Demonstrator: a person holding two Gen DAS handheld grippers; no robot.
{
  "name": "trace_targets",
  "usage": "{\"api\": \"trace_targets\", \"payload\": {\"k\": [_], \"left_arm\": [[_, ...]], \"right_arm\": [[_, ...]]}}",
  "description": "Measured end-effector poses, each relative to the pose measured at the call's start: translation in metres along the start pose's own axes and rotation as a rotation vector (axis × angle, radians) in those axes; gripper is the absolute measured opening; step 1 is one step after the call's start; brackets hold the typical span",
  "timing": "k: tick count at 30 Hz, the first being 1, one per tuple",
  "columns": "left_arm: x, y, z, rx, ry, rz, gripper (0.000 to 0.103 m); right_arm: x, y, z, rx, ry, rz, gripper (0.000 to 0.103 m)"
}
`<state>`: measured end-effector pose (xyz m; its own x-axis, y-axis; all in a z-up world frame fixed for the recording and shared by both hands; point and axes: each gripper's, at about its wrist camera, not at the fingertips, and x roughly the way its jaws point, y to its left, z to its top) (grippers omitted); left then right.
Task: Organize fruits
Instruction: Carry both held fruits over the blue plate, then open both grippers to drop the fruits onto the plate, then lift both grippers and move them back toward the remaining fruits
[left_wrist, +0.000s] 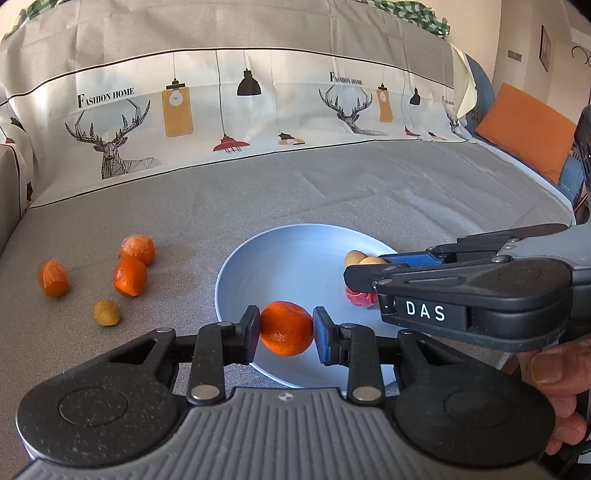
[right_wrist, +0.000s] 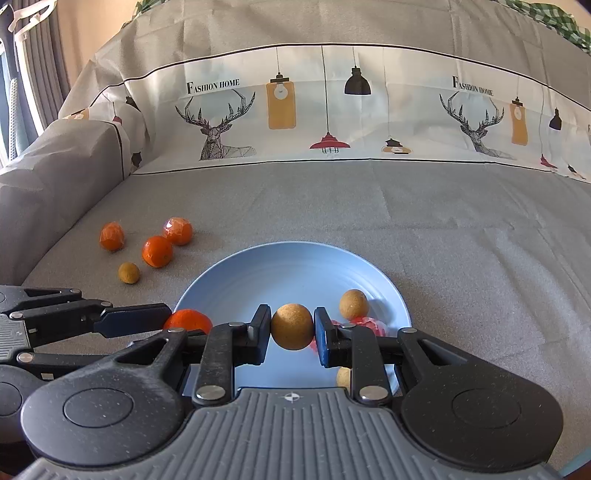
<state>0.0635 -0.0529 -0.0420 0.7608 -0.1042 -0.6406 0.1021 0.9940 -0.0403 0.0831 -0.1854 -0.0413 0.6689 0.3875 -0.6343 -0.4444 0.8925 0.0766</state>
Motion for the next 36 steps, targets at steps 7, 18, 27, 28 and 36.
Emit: {"api": "trace_targets", "payload": {"k": [7,18,27,28,36], "left_arm": [[0.0,0.0,0.001,0.001,-0.003,0.0,0.032],[-0.001,0.003,0.001,-0.016,-0.002,0.011,0.034],[-0.001,0.009,0.002,-0.048,-0.003,0.039,0.035],[-0.001,0.01,0.002,-0.049,-0.003,0.042,0.035],[-0.001,0.012,0.002,-0.068,-0.004,0.067,0.035]], "right_arm": [[0.0,0.001,0.0,-0.001,0.0,0.0,0.026],[0.0,-0.001,0.0,0.009,0.0,-0.001,0.031],[0.0,-0.005,0.001,0.037,-0.011,-0.018,0.05],[0.0,-0.005,0.001,0.037,-0.011,-0.018,0.05],[-0.001,-0.004,0.001,0.035,-0.011,-0.018,0.05]]}}
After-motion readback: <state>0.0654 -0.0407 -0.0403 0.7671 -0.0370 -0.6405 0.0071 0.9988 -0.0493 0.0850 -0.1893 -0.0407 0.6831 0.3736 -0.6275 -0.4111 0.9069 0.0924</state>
